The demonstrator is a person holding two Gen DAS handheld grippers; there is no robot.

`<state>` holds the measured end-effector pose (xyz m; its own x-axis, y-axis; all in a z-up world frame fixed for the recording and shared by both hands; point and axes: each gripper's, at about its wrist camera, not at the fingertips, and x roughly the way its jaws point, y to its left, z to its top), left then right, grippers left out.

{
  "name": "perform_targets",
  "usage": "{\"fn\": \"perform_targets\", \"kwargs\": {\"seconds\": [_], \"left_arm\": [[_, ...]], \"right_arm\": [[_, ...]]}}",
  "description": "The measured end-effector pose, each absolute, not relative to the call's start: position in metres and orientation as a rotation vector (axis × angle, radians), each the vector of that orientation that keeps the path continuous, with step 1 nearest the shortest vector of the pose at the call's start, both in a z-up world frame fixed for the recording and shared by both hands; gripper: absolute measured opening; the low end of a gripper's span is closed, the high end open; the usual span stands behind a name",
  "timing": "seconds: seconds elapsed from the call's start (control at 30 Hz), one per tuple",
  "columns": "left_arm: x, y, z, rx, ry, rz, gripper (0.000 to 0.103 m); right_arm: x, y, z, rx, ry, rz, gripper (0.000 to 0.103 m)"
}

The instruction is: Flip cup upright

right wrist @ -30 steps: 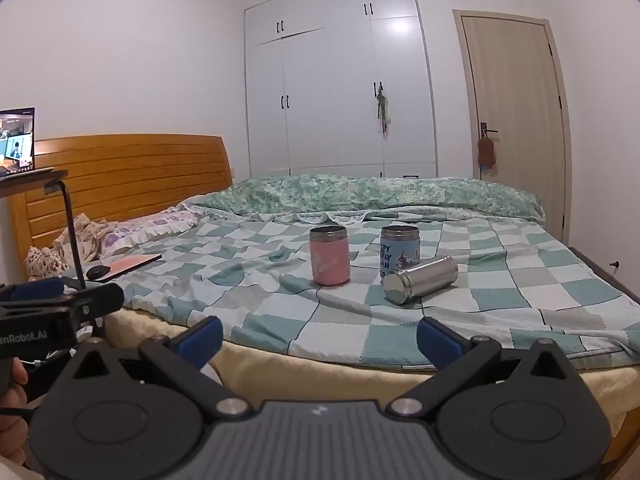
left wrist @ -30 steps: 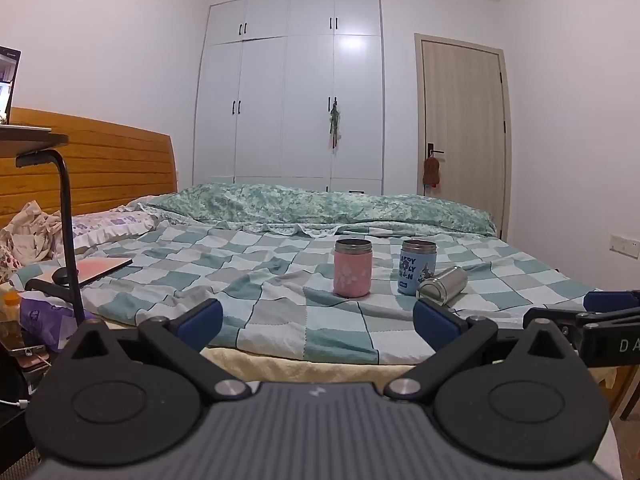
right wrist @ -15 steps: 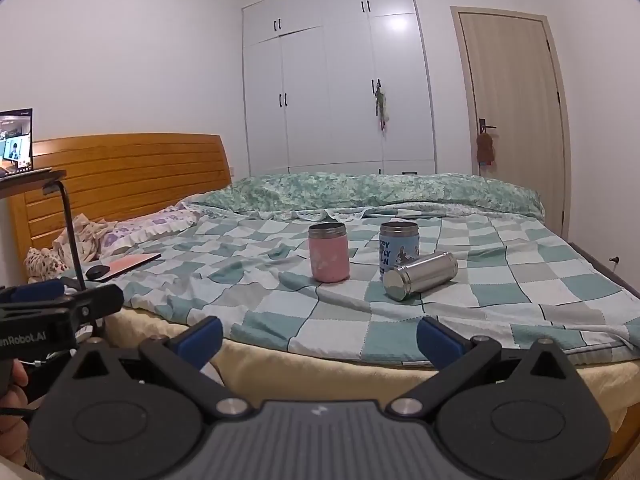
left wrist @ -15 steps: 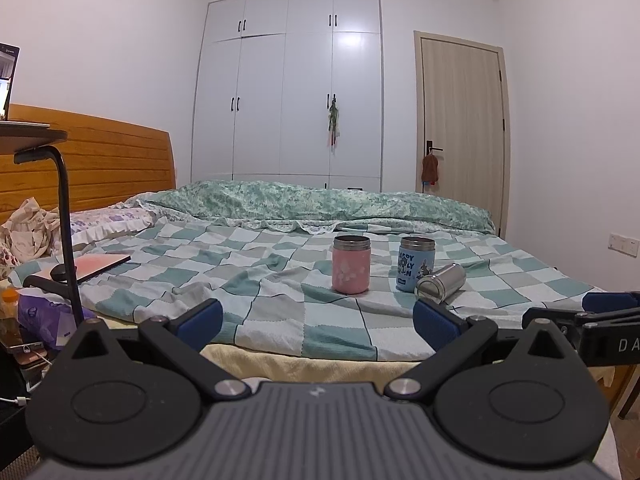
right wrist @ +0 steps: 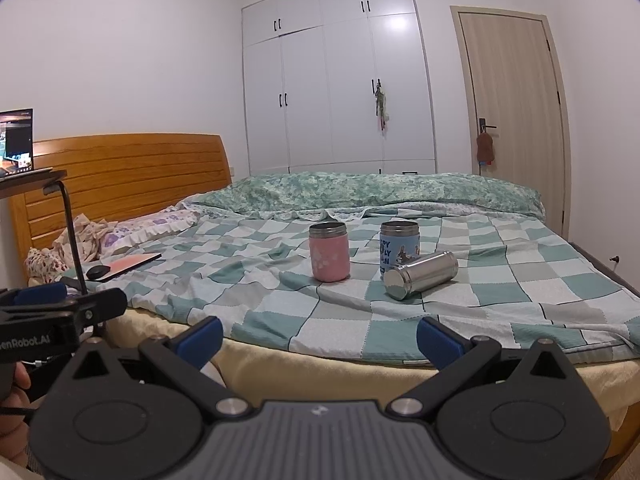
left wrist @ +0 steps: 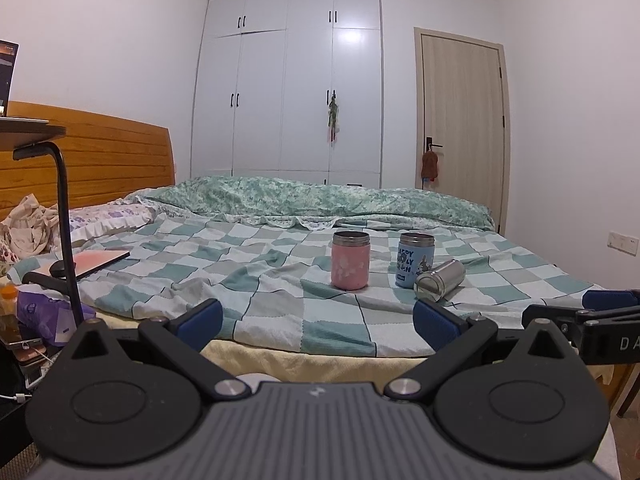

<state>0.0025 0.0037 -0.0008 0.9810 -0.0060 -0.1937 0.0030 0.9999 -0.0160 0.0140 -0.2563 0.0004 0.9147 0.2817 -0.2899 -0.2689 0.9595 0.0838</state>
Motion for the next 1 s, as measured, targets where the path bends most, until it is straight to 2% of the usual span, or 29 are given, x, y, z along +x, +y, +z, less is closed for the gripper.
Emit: {"fn": "perform_targets", "kwargs": {"seconds": [1.0], "left_arm": [[0.0017, 0.0028, -0.0017, -0.012, 0.207, -0.004, 0.103]], "right_arm": [[0.0168, -0.2578, -0.0004, 0.045, 0.315, 0.279, 0.103]]}}
